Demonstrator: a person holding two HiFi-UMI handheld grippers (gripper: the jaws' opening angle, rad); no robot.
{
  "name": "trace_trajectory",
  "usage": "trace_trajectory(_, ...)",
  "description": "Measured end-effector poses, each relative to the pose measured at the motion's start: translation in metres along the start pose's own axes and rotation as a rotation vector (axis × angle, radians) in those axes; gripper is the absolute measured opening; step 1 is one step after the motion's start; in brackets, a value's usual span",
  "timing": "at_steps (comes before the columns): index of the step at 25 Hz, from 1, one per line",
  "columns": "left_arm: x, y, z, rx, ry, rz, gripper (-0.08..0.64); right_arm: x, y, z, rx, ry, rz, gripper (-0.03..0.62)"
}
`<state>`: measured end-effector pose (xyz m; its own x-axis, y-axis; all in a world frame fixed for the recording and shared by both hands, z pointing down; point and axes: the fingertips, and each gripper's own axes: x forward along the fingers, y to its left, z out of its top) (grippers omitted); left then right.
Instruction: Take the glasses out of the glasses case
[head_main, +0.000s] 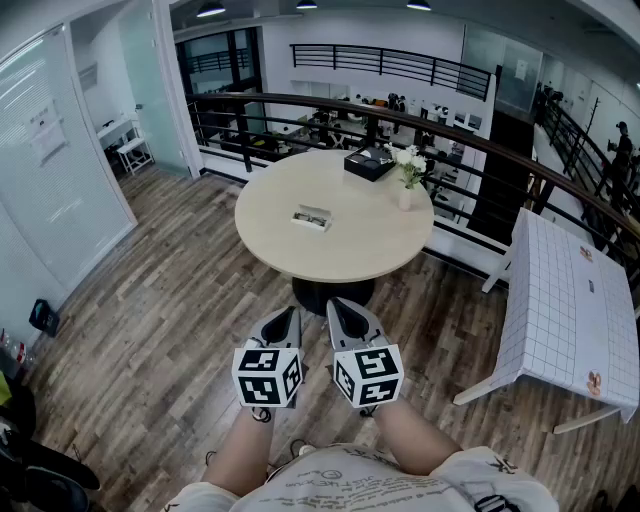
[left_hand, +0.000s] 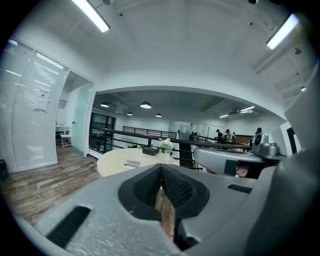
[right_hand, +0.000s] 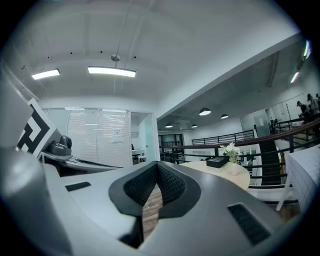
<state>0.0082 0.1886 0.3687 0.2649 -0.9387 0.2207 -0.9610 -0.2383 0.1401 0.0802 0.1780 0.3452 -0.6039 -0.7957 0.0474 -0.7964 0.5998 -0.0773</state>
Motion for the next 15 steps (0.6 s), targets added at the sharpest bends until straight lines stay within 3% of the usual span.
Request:
trace_trajectory(5,0.057,0.009,0.023,-0.017,-0.002,0.004,0.012,0.043,-0.041,0.012,-0.001,0.002,0.007,0.014)
trace_trajectory(15,0.064,0.033,0.024,-0.017,0.007,-0.018,0.012,0.069,-0.026,0.005,-0.003,0.019,0.014,0.015)
